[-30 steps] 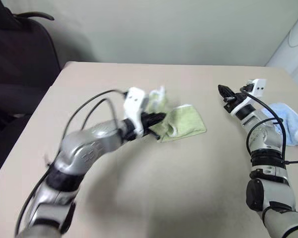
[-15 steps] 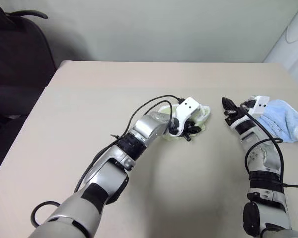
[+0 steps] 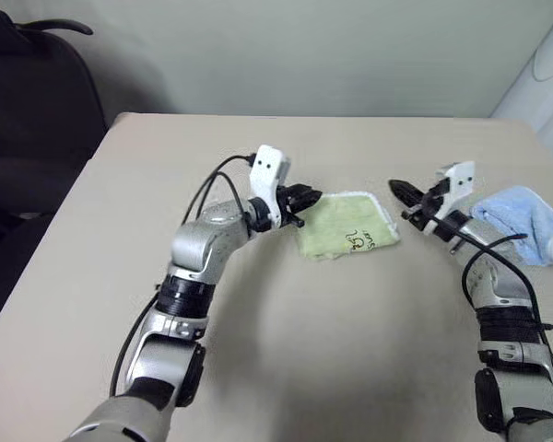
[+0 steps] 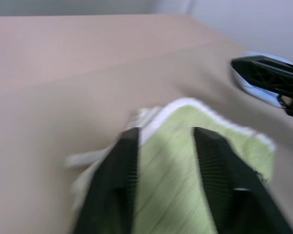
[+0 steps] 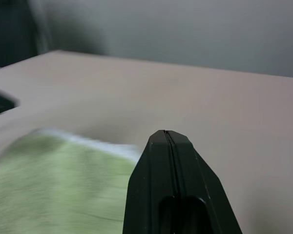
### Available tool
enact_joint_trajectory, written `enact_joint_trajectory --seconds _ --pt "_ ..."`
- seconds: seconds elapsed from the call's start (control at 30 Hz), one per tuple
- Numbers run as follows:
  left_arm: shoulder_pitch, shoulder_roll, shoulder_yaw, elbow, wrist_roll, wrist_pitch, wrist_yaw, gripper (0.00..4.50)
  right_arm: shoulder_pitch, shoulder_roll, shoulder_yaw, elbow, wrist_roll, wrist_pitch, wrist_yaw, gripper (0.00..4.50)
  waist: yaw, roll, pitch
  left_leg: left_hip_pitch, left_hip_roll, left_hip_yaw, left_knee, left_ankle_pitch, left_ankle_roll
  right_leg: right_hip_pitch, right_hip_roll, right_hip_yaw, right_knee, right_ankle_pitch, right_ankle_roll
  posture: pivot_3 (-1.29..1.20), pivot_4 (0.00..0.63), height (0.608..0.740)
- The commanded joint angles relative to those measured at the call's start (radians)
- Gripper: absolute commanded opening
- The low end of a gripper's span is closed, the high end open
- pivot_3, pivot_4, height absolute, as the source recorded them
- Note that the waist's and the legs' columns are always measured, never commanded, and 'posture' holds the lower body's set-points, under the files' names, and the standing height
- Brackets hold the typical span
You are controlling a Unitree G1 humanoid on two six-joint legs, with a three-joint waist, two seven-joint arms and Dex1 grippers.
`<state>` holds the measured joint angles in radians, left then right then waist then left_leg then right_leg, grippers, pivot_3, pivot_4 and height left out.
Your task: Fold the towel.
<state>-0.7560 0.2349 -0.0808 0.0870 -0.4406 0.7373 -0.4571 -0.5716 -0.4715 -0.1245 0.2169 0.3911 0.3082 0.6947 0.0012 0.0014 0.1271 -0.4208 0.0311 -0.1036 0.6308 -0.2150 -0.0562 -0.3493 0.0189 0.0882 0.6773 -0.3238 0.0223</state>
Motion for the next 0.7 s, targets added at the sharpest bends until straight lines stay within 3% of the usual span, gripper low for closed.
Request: enact_joint_trajectory --seconds 0.03,0.07,0.37,0.57,0.7 --pt "0.018 -0.027 -0.026 -0.032 0.029 -0.047 -0.01 0.38 -0.024 0.005 0.079 -0.002 -0.026 0.021 0.073 0.0 0.004 0.0 0.0 0.0 0.0 0.0 0.0 0.0 0.0 0.0 0.0 0.0 0.0 0.0 0.0 0.0 0.15 0.74" --pt "0.02 -0.038 -0.042 -0.015 0.038 -0.046 -0.017 0.04 -0.024 0.01 0.109 0.015 -0.042 0.02 0.088 0.0 0.005 0.0 0.0 0.0 0.0 0.0 0.0 0.0 0.0 0.0 -0.001 0.0 0.0 0.0 0.001 0.0 0.15 0.74" --pt "0.029 -0.054 -0.236 0.241 0.275 -0.096 -0.009 0.04 -0.053 0.061 0.213 0.256 -0.219 -0.053 0.018 0.0 0.004 -0.002 -0.004 0.002 0.0 0.0 0.001 0.0 0.002 0.002 -0.002 -0.001 0.001 0.001 0.001 0.0 0.15 0.74" --pt "0.11 -0.096 0.013 0.009 0.091 -0.106 -0.004 0.04 -0.011 0.03 0.095 0.105 -0.114 -0.06 0.06 0.0 0.006 -0.002 -0.004 0.006 -0.001 -0.001 0.002 -0.002 0.005 0.008 -0.003 -0.001 -0.001 0.001 0.002 0.0 0.15 0.74" --pt "0.183 -0.06 0.185 -0.171 -0.031 -0.025 0.034 0.0 0.023 -0.026 -0.001 -0.021 -0.006 0.055 0.087 0.84 0.005 -0.002 -0.004 0.0 -0.001 0.001 0.001 -0.001 0.003 0.003 -0.002 -0.001 -0.001 0.001 0.002 0.0 0.15 0.74"
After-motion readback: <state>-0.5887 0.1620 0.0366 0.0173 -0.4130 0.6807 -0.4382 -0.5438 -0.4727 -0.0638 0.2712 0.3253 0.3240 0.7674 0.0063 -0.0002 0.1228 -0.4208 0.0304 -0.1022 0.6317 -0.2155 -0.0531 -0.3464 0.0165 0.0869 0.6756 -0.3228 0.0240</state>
